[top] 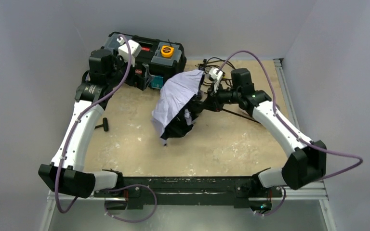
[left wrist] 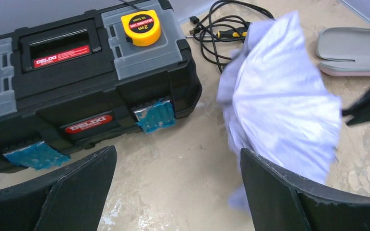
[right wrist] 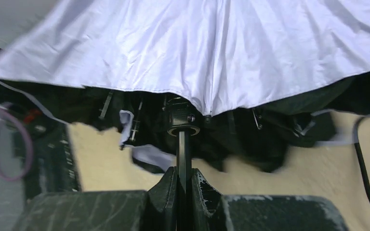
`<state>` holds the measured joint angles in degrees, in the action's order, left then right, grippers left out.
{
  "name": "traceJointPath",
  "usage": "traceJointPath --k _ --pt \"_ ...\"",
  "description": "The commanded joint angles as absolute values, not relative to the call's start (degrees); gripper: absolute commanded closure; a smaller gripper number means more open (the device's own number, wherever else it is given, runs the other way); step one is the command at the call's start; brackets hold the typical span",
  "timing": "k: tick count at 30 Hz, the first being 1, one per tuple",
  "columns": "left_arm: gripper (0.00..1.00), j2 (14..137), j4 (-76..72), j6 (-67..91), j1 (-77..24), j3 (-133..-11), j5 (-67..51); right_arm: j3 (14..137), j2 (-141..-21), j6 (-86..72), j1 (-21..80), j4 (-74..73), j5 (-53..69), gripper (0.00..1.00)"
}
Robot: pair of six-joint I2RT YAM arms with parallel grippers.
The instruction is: Open the umbrella
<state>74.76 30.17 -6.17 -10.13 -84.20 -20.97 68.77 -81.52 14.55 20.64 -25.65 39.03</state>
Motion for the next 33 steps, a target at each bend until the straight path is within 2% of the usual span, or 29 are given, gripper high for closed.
traceJointPath --k 1,3,6,10,13,15,19,21,24,28,31,33 --pt "0.00 72.7 29.5 -5.3 -9.6 -80.8 -18.9 74.6 -72.9 -0.1 14.9 -10.8 46.9 1.00" --pt "0.00 71.3 28.6 -5.0 -9.5 -79.6 -17.8 74.2 -73.4 -2.4 7.2 -12.8 47.1 1.00" --pt "0.00 70.4 27.7 -4.8 -9.4 -78.4 -16.6 70.5 -72.7 12.1 4.4 -25.4 43.7 1.00" --pt "0.00 70.4 28.0 -3.7 -9.3 -77.9 -19.0 65.0 -70.8 15.0 16.7 -29.0 41.2 1.00" --pt "0.00 70.9 28.5 -2.1 -9.4 -78.5 -19.4 67.5 -68.6 7.9 19.9 -21.7 44.4 1.00" --pt "0.00 70.9 29.1 -2.0 -9.2 -79.3 -19.5 74.1 -69.7 5.8 14.5 -20.9 45.9 1.00" --pt "0.00 69.8 29.6 -2.3 -9.1 -80.1 -19.2 81.5 -74.3 2.8 -3.5 -22.3 50.3 1.00" --pt "0.00 69.2 29.5 -2.5 -9.1 -79.8 -19.2 79.9 -74.2 7.3 -5.1 -25.5 50.2 1.00" --pt "0.00 68.8 29.1 -3.5 -9.1 -79.0 -20.6 72.6 -71.5 8.8 0.3 -26.0 46.6 1.00" --pt "0.00 68.3 29.5 -8.9 -9.6 -77.8 -27.1 65.3 -67.7 10.0 18.0 -22.4 40.6 1.00" --pt "0.00 66.9 29.4 -13.7 -11.4 -76.3 -28.3 67.2 -68.8 12.1 18.9 -23.7 41.2 1.00" --pt "0.00 66.5 29.7 -14.2 -11.6 -76.2 -27.7 71.7 -70.7 17.9 12.5 -30.1 42.3 1.00"
